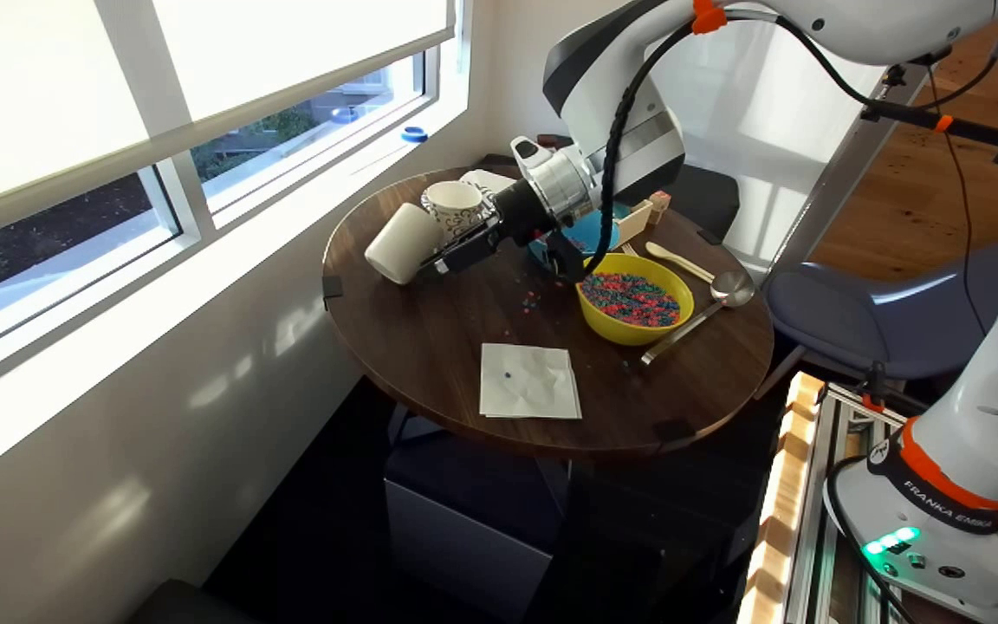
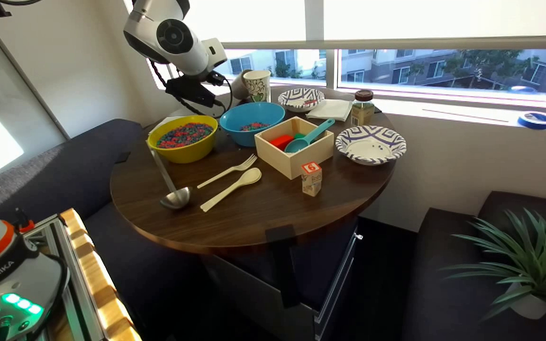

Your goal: Pour the contents of the mug into the blue bowl

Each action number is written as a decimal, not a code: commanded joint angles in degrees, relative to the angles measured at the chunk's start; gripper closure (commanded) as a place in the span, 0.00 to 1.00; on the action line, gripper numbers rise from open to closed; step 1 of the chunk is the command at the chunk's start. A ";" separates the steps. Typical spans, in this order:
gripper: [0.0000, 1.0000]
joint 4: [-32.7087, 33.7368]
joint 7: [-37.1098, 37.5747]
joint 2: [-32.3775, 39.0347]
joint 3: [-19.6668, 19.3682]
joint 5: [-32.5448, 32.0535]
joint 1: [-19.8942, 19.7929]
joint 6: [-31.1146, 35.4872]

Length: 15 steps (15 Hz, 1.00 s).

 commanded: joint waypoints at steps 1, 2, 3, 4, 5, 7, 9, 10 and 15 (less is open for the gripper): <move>0.51 -1.96 2.78 -1.37 -0.60 -1.31 0.84 -1.85; 0.51 -2.07 3.23 -1.45 -0.56 -1.62 1.00 -1.82; 0.50 -2.20 3.81 -1.56 -0.53 -1.84 1.10 -2.14; 0.49 -2.31 4.10 -1.65 -0.52 -2.13 1.22 -2.38; 0.48 -2.42 4.71 -1.75 -0.52 -2.49 1.33 -2.55; 0.47 -2.51 5.58 -1.92 -0.50 -3.01 1.50 -2.64; 0.36 -2.56 6.61 -2.35 -0.54 -3.94 1.61 -2.45; 0.18 -2.59 7.63 -2.89 -0.60 -5.27 1.68 -2.09; 0.00 -1.87 17.25 -6.70 -0.81 -18.51 1.53 -1.92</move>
